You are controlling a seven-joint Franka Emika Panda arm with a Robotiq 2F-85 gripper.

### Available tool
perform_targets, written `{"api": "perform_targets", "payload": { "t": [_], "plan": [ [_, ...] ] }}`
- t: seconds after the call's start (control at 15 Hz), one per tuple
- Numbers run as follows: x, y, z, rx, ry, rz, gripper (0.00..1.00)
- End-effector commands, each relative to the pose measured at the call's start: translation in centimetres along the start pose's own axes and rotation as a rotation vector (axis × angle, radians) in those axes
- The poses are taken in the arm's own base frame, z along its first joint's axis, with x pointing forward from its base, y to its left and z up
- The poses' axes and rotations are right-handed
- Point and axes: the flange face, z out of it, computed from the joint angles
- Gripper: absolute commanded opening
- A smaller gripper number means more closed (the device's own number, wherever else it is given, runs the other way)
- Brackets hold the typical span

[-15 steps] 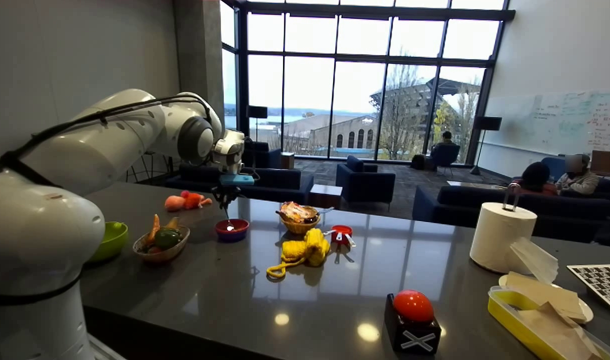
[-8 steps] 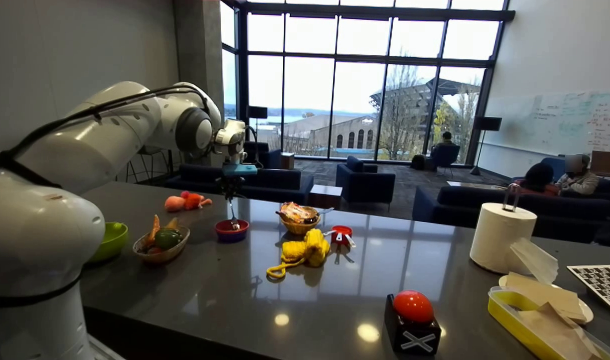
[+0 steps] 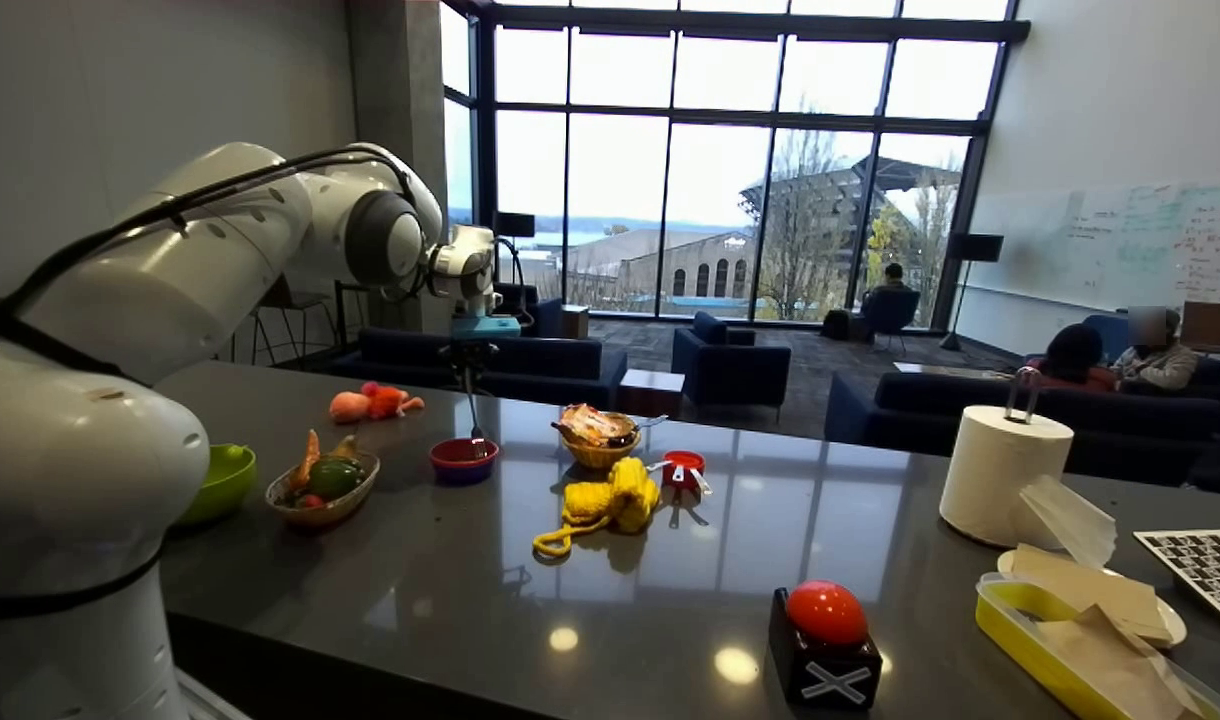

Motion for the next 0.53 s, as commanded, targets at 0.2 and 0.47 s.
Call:
{"api": "perform_targets", "payload": {
  "t": [0.2,0.47],
  "plan": [
    [-2.2,-0.9,-1.6,-0.014,-0.024,0.072,0.05],
    [-2.9,-1.6,-2.0,-0.023,-0.03,0.1,0.05]
  ]
}}
